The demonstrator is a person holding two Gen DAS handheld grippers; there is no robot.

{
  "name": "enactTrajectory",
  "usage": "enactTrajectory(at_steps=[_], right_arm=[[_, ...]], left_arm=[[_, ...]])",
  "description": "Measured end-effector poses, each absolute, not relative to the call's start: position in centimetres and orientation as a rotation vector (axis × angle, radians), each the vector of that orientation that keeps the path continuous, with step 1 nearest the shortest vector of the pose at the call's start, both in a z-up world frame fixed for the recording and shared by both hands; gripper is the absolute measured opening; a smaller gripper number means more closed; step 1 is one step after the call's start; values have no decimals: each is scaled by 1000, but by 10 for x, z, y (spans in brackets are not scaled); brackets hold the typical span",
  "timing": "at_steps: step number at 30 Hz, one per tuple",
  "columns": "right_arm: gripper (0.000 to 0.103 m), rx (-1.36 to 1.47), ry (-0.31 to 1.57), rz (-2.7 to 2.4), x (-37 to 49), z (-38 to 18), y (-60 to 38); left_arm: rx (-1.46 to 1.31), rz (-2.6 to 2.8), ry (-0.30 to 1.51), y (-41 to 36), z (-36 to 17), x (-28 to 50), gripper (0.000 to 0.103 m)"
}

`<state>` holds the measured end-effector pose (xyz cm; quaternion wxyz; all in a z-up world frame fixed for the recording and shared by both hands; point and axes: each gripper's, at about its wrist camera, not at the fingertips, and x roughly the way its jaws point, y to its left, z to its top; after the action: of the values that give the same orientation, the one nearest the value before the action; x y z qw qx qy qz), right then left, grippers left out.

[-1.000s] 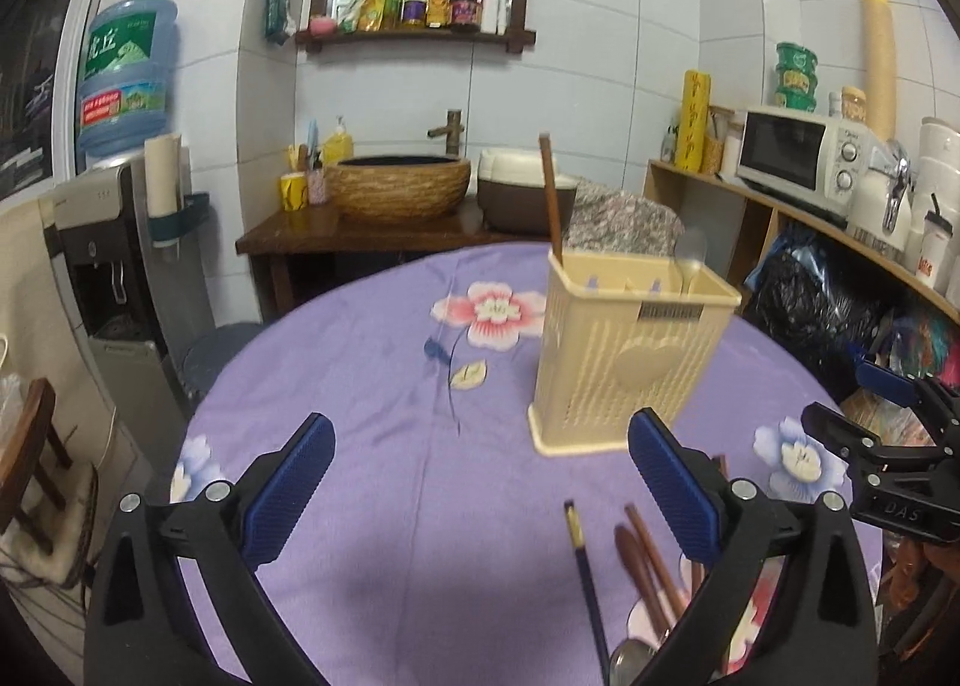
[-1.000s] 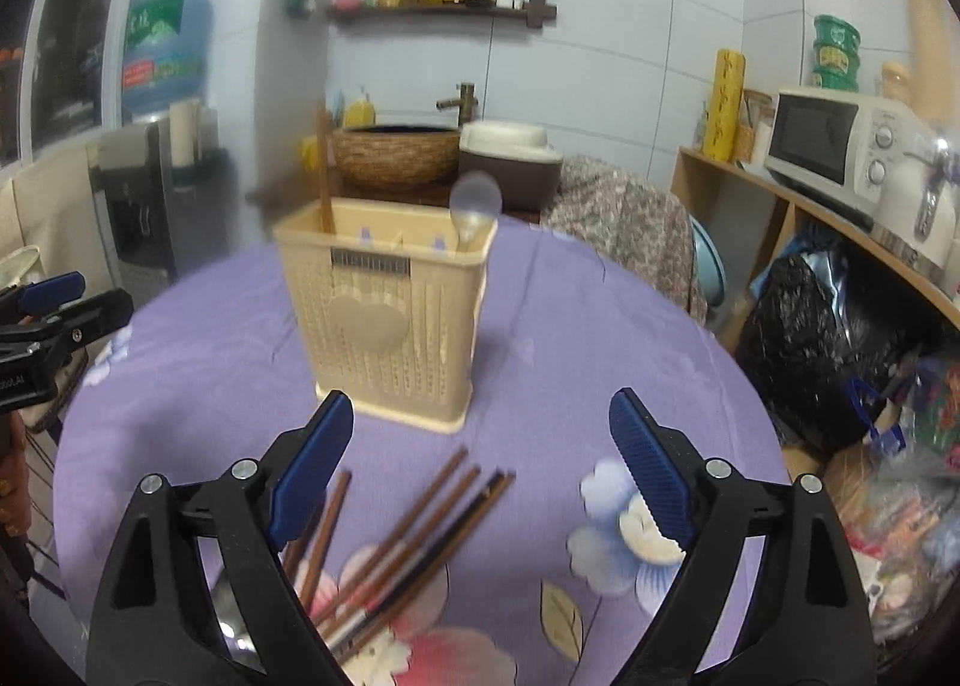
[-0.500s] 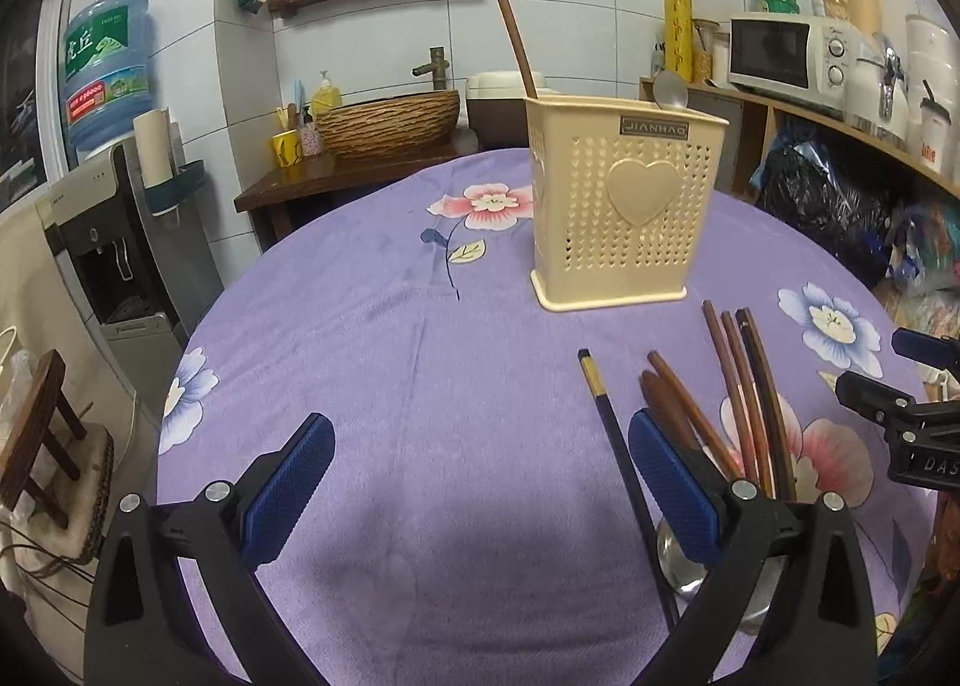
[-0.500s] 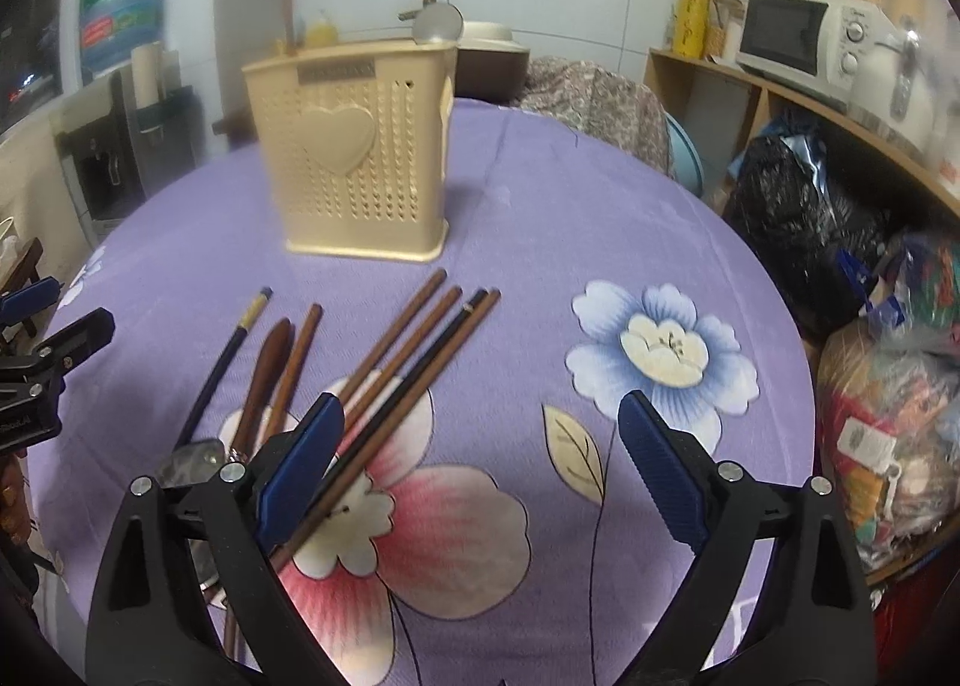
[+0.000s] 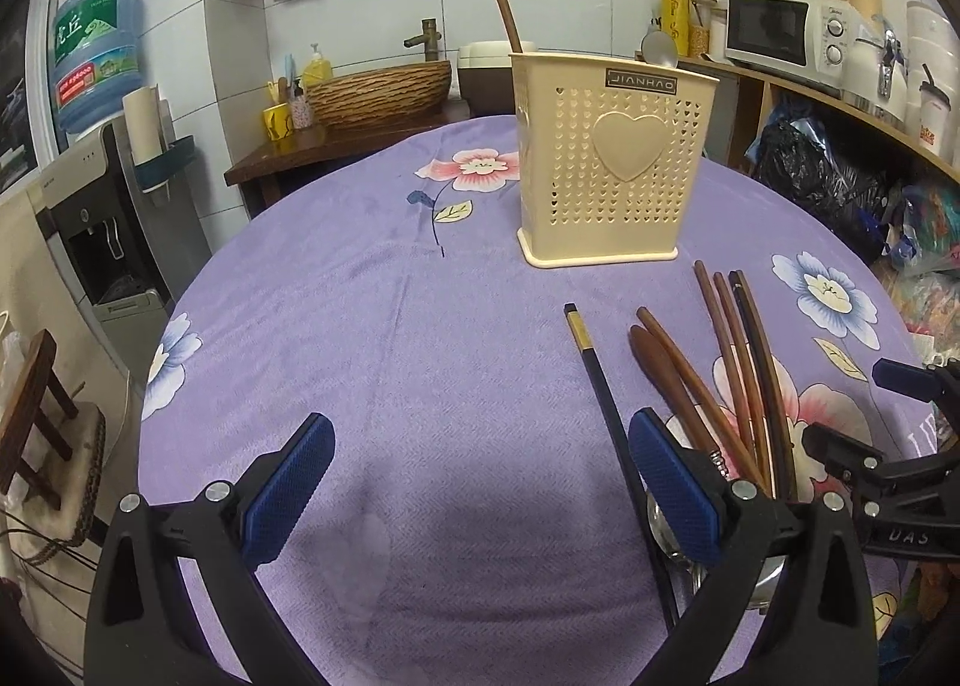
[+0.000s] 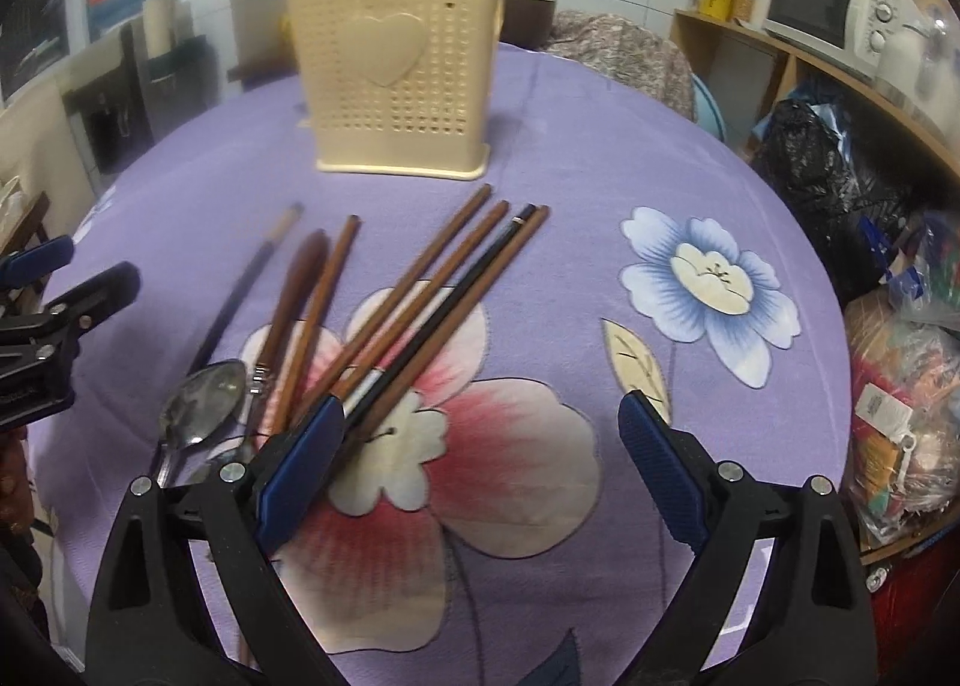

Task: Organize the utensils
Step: 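Move both tools back over the remaining utensils, then grasp the black-and-gold chopstick with the left tool while the right tool grasps a wooden chopstick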

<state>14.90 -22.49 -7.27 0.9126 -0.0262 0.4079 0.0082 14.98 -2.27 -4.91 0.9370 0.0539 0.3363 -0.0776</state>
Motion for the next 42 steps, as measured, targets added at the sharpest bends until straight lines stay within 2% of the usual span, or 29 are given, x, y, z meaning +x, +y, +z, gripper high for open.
enactTrajectory(at_steps=[6,14,17,24,29,33,37,42], right_arm=[[91,-39,813,72,151,-67,-219],[83,-36,816,87,150,-68,-218],[82,-34,810,86,149,-66,-220],[82,-26,803,87,148,-65,-223],[82,-26,800,91,148,-64,-223],[80,-26,801,91,150,-64,-222],[72,-28,800,108,154,-62,-219],[58,4,801,186,168,-56,-215]], left_arm=[[70,-169,710,-16,-51,152,95],[48,-279,791,-31,-59,167,59],[68,-301,800,-42,-58,175,52],[122,-334,840,-69,-66,199,48],[150,-300,876,-75,-77,215,34],[171,-294,875,-78,-78,220,29],[209,-291,866,-75,-78,225,14],[221,-258,864,-57,-78,236,13]])
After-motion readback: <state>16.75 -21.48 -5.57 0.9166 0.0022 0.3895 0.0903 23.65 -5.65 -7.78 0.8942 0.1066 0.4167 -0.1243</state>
